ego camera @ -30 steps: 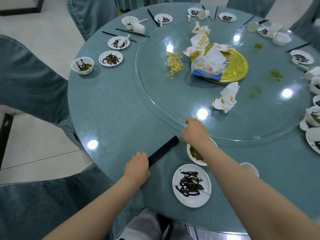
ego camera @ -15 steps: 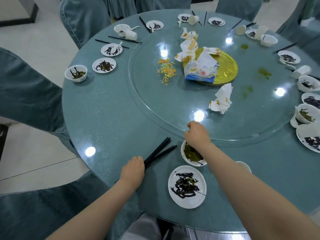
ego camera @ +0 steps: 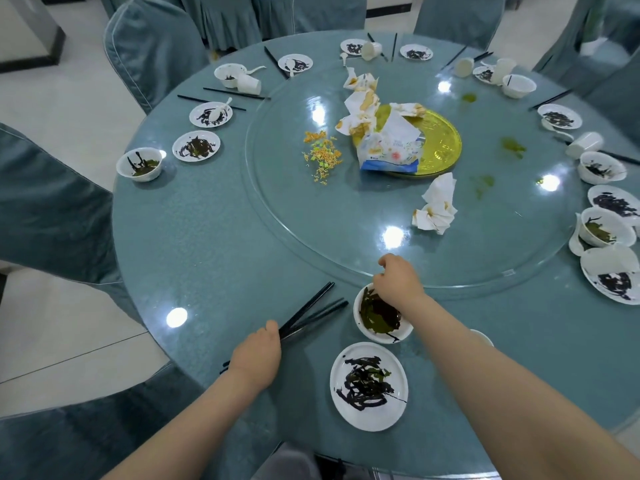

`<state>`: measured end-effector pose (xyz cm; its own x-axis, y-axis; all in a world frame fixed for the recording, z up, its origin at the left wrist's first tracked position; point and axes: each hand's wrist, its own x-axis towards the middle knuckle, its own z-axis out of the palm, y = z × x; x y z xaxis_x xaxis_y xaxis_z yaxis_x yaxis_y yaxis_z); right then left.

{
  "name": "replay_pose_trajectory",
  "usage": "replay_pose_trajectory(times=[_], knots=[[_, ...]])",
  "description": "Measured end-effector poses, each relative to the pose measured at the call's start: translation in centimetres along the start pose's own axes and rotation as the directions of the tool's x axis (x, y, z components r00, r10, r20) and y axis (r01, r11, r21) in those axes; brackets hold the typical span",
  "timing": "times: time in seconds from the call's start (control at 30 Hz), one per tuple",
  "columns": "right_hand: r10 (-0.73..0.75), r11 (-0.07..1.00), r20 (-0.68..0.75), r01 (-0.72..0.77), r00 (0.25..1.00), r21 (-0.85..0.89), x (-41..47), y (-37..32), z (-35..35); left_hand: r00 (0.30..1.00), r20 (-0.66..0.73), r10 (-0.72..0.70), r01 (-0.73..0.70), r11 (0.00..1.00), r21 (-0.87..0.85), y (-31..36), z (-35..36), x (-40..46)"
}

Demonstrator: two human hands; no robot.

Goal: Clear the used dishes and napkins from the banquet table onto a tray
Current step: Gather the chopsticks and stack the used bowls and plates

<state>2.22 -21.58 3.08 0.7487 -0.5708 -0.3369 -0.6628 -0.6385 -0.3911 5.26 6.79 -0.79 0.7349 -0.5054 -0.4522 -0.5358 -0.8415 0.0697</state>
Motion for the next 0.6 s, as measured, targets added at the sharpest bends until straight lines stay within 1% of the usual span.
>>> replay_pose_trajectory(times=[0.07, 0.17, 0.3, 0.47, 0.6], knots=[[-0.003, 1.000, 0.005, 0.003, 1.000, -0.004, 0.1, 0.3, -0.1, 0.999, -0.026, 0.022, -0.023, 0.999, -0.036, -0.5, -0.4, 0.4], [-0.010, 1.000, 0.025, 0.011, 1.000, -0.028, 0.1, 0.7, -0.1, 0.996, -0.066, 0.054, -0.063, 0.986, -0.152, -1.3, -1.1, 0.9], [-0.015, 1.000, 0.019, 0.015, 1.000, -0.025, 0.5, 1.1, -0.4, 0.995, -0.102, 0.015, -0.046, 0.950, -0.309, -2.1, -3.5, 1.5], [-0.002, 1.000, 0.018, 0.002, 1.000, 0.013, 1.1, 1.6, -1.1, 0.986, -0.169, -0.009, -0.047, 0.944, -0.325, -1.8, -7.2, 4.5], [0.007, 0.998, 0.033, -0.009, 0.999, 0.059, 1.3, 2.1, -1.4, 0.984, -0.175, 0.037, -0.092, 0.944, -0.318, -0.3, -9.3, 9.1]])
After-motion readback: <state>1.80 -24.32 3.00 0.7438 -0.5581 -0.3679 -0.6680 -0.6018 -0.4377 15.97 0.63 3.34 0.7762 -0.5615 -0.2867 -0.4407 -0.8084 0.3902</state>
